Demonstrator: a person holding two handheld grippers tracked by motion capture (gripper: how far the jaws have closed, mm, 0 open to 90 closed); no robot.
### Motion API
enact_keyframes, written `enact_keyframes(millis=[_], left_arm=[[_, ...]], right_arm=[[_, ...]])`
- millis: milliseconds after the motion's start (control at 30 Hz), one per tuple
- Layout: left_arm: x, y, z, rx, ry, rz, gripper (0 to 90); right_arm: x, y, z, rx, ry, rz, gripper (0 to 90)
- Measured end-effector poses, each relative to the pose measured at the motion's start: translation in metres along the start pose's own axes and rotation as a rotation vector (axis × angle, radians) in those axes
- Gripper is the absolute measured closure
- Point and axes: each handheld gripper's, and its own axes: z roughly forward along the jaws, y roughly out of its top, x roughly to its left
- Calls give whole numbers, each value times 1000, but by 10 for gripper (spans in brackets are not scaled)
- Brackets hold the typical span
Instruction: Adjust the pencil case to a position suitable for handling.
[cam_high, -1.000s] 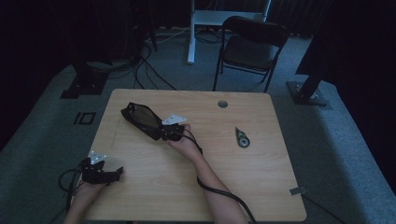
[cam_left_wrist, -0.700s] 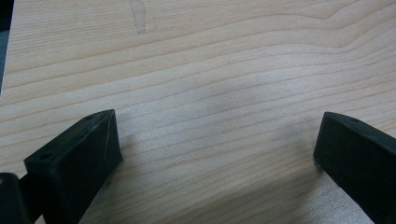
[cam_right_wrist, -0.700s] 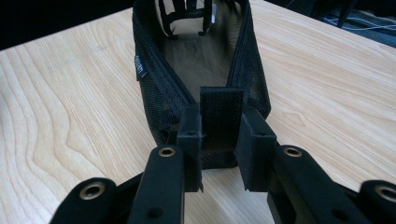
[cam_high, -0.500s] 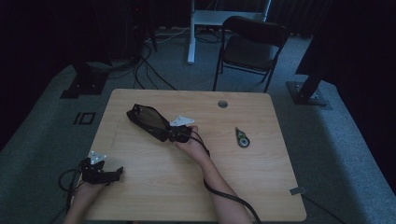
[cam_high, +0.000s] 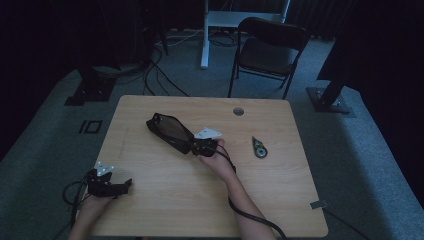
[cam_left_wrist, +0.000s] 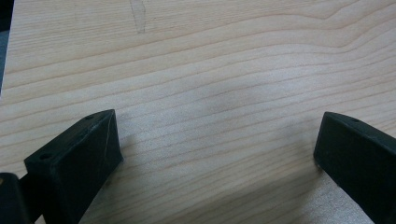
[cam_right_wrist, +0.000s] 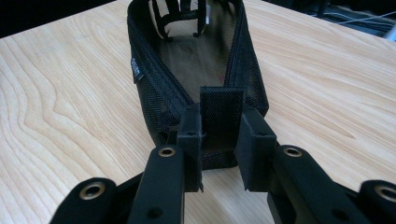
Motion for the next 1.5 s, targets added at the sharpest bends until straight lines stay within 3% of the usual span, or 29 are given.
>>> enact_keyframes(millis=[800, 1500], left_arm=[[0, 0, 0, 0, 0, 0, 7], [0, 0, 0, 0, 0, 0, 7]], right_arm=[[-27, -28, -59, -12, -109, 8, 734], [-36, -60, -110, -15, -209, 22, 734]])
